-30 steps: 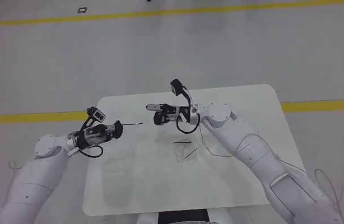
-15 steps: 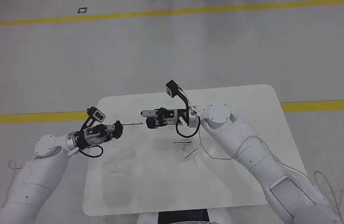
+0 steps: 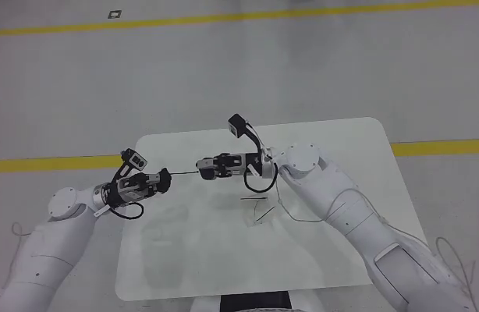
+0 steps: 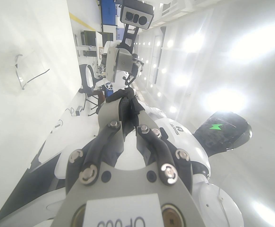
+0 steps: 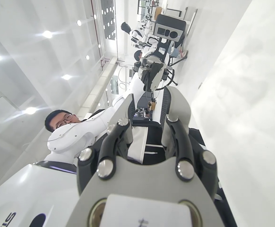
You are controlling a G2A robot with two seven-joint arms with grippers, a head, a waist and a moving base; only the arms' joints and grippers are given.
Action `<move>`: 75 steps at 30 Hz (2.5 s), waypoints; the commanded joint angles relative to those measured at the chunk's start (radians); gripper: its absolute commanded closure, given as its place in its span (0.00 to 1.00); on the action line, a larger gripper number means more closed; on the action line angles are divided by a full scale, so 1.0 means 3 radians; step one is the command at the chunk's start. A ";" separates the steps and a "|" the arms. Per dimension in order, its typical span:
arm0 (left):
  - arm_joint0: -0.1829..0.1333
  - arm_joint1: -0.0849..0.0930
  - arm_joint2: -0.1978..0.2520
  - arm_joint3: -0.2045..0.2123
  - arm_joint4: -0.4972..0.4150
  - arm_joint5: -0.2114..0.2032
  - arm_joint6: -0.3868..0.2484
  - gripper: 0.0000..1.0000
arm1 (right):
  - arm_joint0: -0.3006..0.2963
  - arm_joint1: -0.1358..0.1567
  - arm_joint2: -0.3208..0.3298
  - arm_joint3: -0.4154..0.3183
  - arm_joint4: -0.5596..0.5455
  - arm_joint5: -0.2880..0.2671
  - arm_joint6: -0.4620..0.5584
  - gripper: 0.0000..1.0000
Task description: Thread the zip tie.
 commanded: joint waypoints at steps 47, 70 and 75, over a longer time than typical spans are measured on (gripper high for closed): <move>0.0000 0.0000 0.0000 0.0000 0.0000 0.0000 0.0000 1.00 | -0.0076 -0.0025 0.0039 -0.0100 -0.0127 0.0056 0.0044 0.65; 0.0000 0.0000 0.0000 0.0000 0.0000 0.0000 0.0000 1.00 | -0.0127 -0.0029 0.0058 -0.0208 -0.0206 0.0071 -0.0031 0.78; 0.0000 0.0000 0.0000 0.0000 0.0000 0.0000 0.0000 1.00 | -0.0140 -0.0027 0.0072 -0.0224 -0.0215 0.0059 -0.0050 0.83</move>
